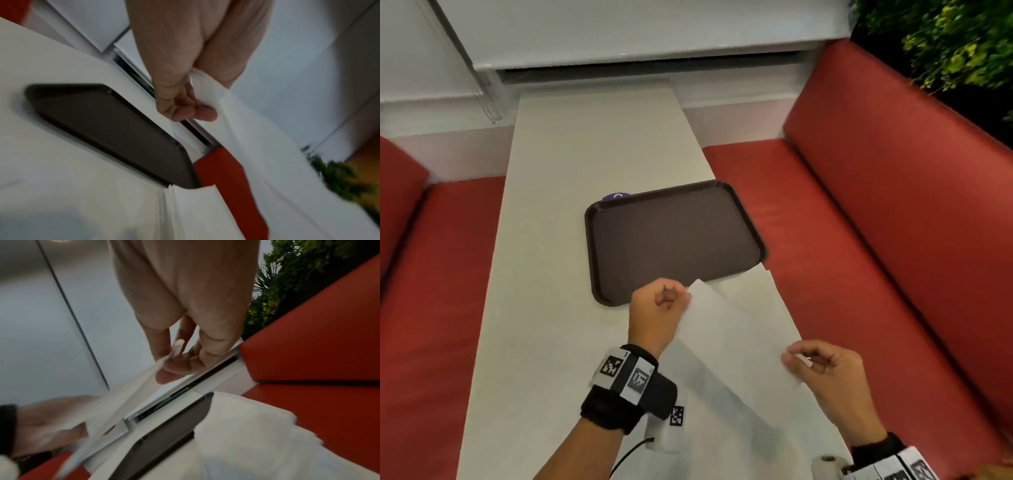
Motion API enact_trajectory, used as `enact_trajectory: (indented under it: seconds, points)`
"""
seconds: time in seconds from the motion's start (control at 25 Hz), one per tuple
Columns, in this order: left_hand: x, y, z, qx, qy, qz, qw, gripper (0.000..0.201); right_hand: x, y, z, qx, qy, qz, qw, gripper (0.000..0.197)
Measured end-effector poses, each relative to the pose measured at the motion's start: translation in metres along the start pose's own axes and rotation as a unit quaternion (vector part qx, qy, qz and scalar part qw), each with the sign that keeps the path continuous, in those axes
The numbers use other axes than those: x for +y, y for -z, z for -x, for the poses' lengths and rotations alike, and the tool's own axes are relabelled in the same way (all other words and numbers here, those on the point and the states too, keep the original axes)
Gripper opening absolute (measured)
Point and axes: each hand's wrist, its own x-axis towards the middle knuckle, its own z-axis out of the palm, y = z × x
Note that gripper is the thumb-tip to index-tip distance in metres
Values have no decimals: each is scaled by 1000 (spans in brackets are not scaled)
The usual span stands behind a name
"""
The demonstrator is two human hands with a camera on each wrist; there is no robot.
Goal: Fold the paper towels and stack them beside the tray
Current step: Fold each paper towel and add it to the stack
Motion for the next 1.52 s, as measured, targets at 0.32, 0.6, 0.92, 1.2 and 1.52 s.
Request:
enact_trajectory:
  seconds: [0.32, 0.6, 0.92, 1.2, 1.52]
  points:
    - [-23, -120, -91, -157, -196, -250, 935, 23, 57, 18, -38, 39, -75, 71, 994, 30]
    - [-59, -155, -115, -254, -89, -416, 869, 35, 70, 9, -65, -25, -69, 214, 974, 28]
    - [-43, -121, -88, -178, -106, -466, 860, 33, 56, 21, -53, -67, -49, 333, 939, 40]
    - [-67, 51, 47, -105, 106, -283, 947, 17, 34, -48, -15, -194, 48, 327, 924, 55]
    - [-120, 169, 209, 25, 306, -239, 921, 15, 38, -201, 29, -377, 88, 520, 761, 104]
